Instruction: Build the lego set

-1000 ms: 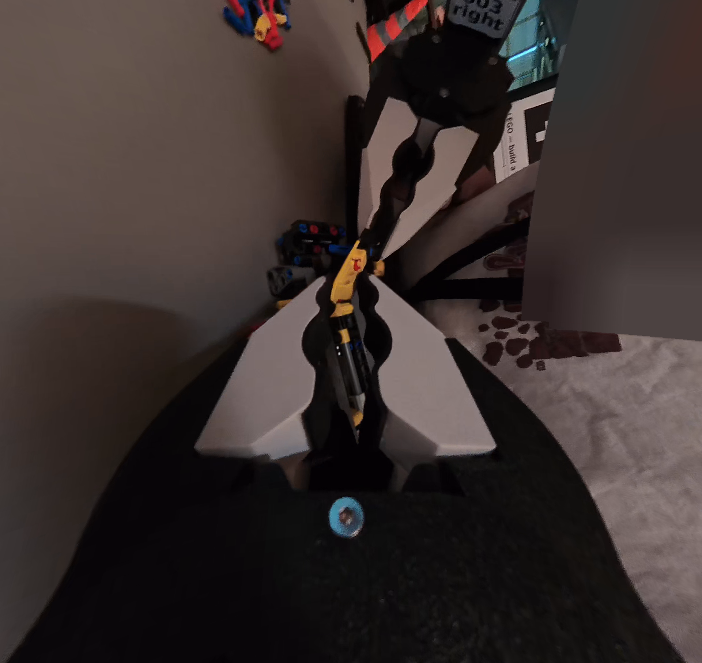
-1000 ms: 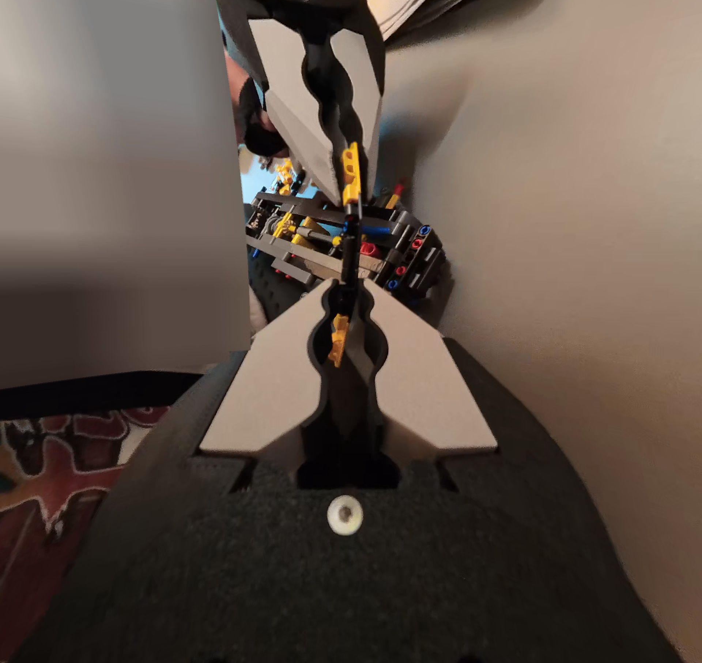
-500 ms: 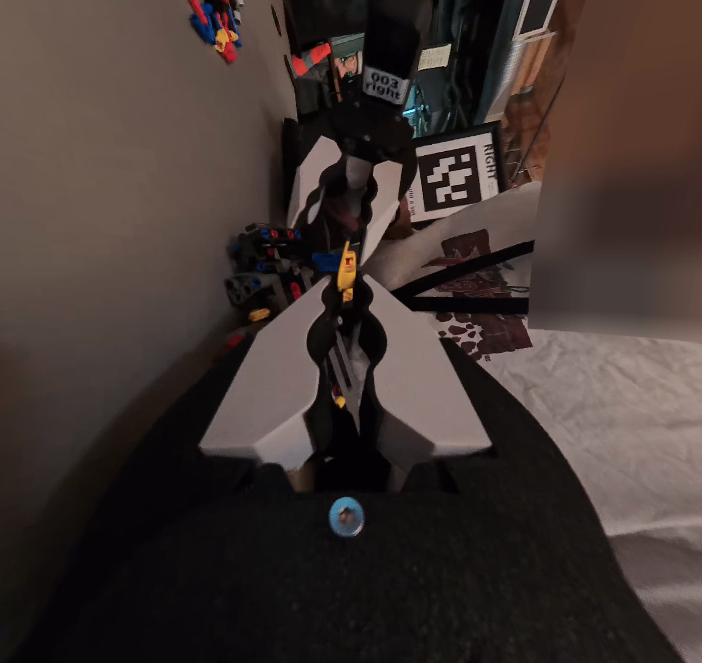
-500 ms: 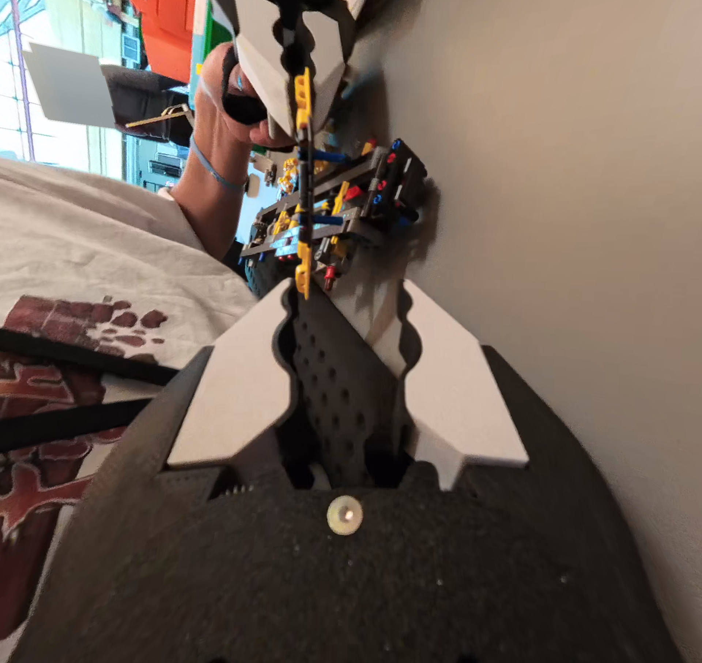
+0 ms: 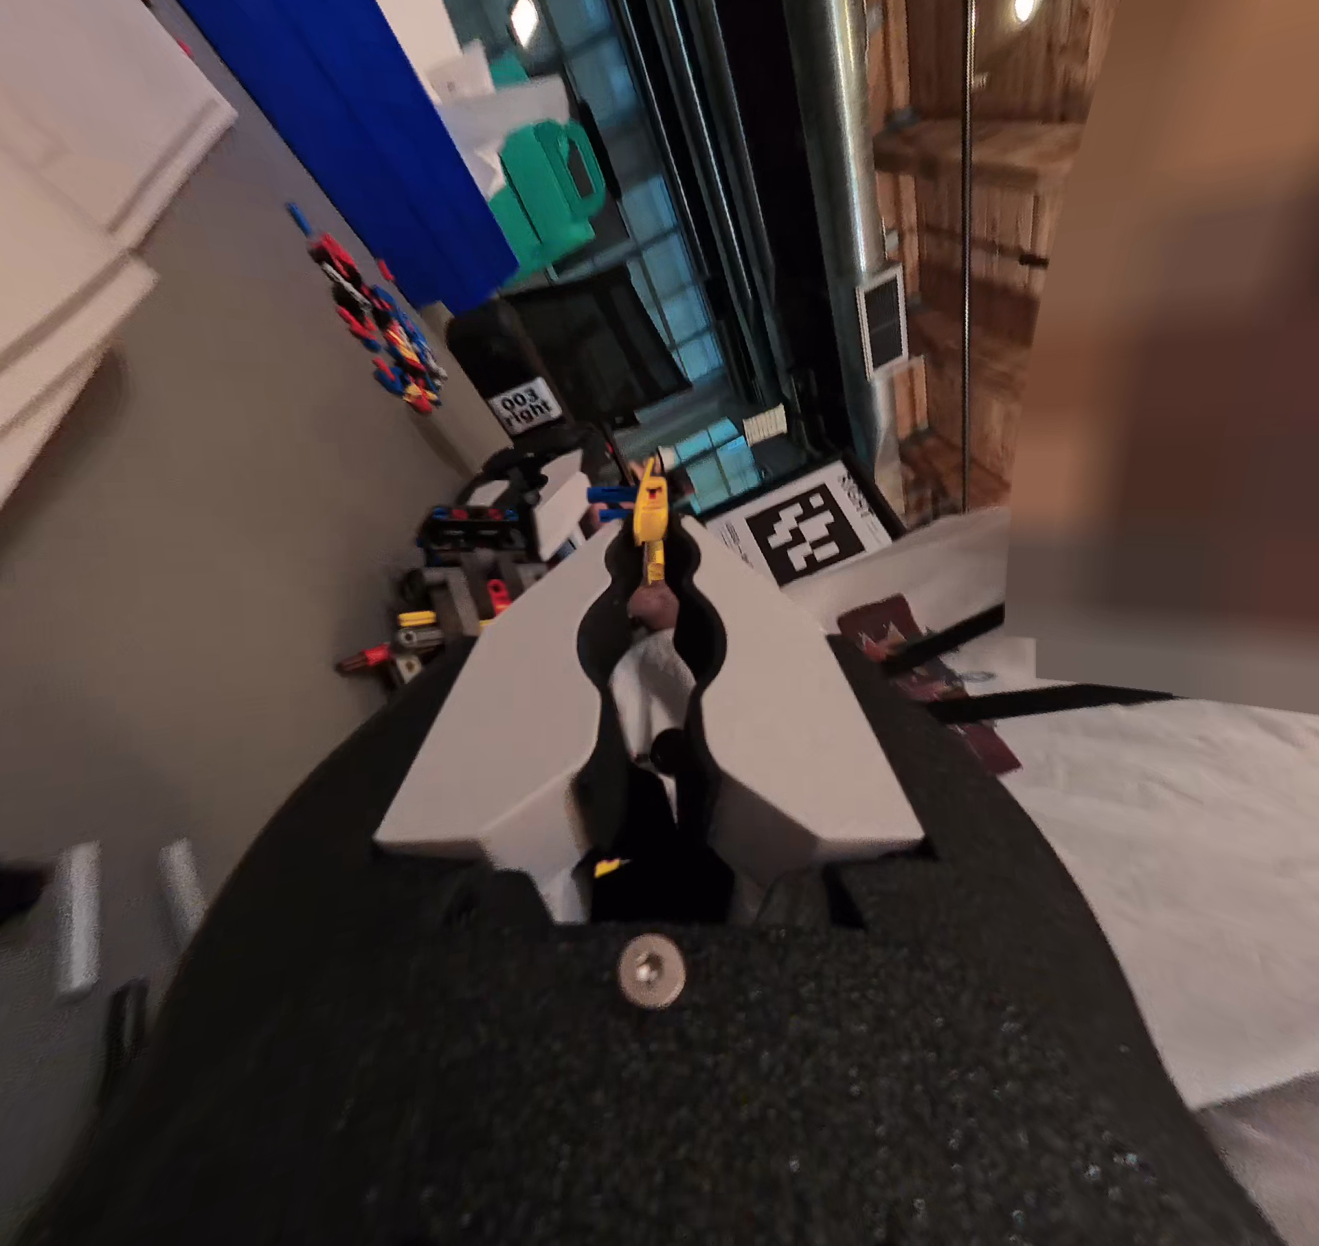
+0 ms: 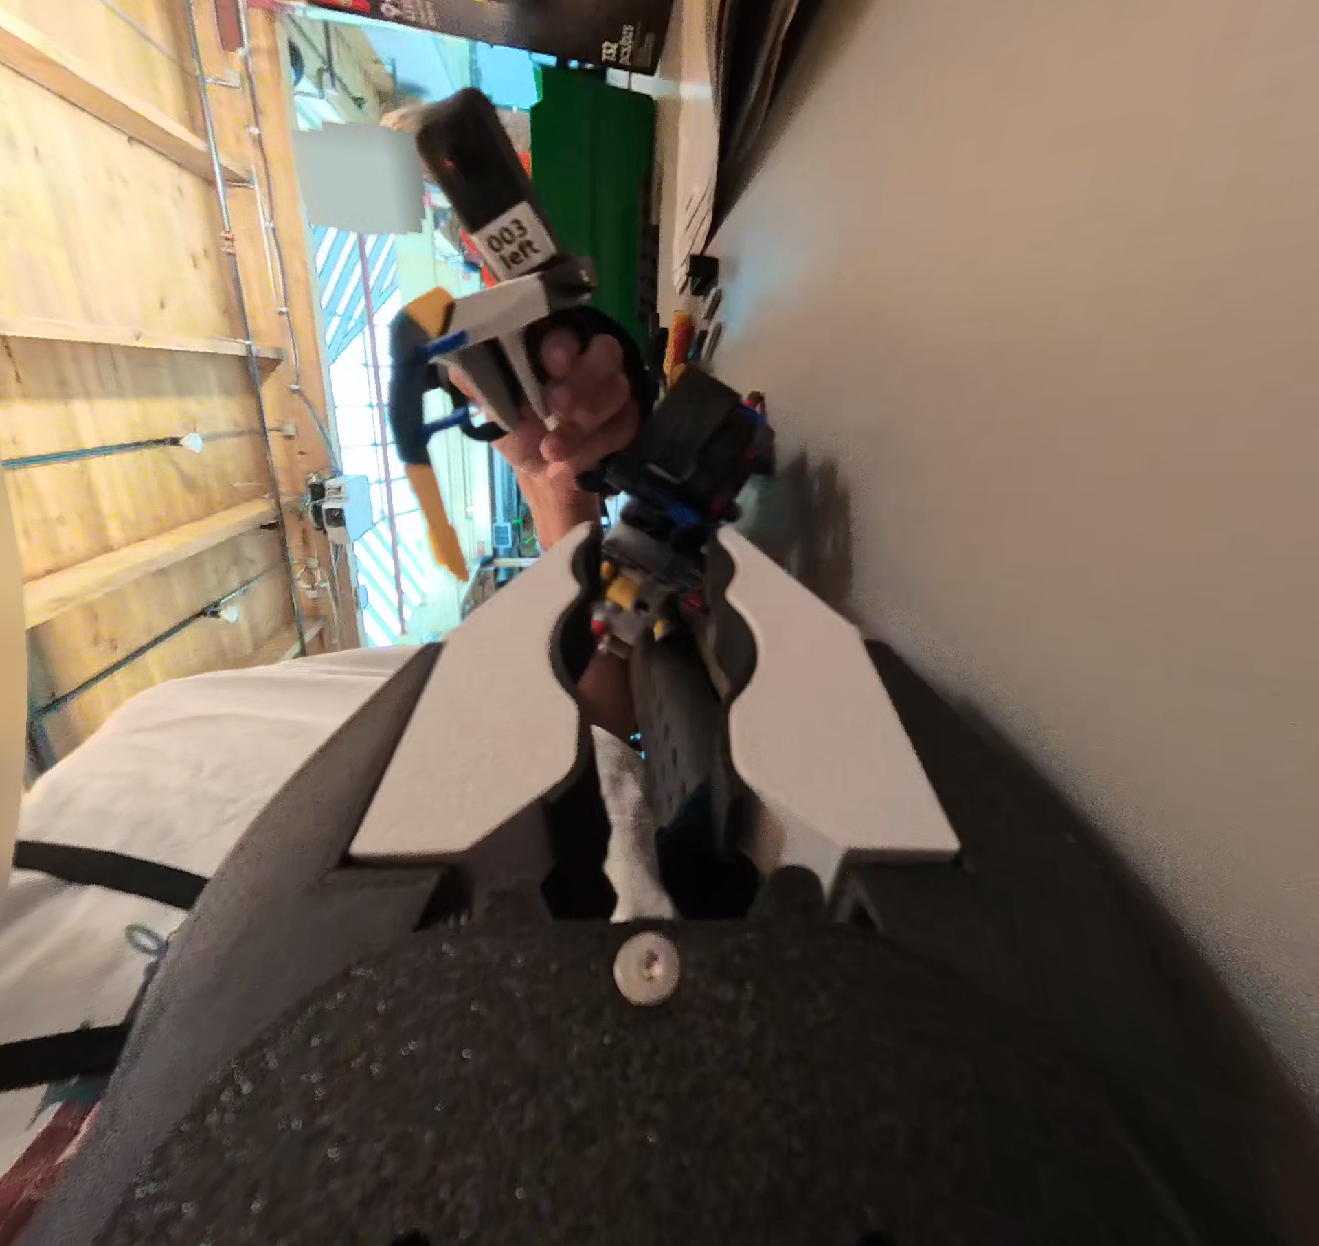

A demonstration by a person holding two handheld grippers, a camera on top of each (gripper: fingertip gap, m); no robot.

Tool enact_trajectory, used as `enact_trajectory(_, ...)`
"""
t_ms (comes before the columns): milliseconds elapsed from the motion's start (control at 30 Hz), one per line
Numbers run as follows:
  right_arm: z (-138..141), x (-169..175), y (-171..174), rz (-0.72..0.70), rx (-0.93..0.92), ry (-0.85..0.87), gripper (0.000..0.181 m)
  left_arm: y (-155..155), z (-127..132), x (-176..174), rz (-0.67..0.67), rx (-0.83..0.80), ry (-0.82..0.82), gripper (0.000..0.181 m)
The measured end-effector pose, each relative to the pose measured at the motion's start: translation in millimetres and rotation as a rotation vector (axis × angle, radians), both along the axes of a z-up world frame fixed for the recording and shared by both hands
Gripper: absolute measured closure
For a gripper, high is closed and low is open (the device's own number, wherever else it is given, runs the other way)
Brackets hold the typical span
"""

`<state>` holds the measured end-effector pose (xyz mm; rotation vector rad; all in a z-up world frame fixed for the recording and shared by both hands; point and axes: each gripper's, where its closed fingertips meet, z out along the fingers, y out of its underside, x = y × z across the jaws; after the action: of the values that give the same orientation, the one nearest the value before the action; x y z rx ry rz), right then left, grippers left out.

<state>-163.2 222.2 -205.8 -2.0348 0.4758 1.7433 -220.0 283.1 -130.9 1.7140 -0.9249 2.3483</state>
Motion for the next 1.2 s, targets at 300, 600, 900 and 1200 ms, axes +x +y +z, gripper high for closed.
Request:
enact_trajectory(300, -7, -19, 21, -0.008, -0.049, 0.010, 0.149, 32, -16, -9, 0.134, -0.007, 0.035, 0.178)
enact_trajectory(600, -10, -33, 31, -0.106, -0.131, 0.025, 0.154, 28, 6, -10, 0.150, 0.026, -0.063, 0.178)
enact_trajectory(900, 31, -9, 36, -0.089, 0.029, -0.175, 0.155, 48, 12, -21, 0.238, 0.041, -0.090, 0.178)
enact_trajectory(1200, 95, 29, 44, 0.000, 0.309, -0.570, 0.156, 53, 11, -24, 0.251, 0.051, -0.109, 0.178)
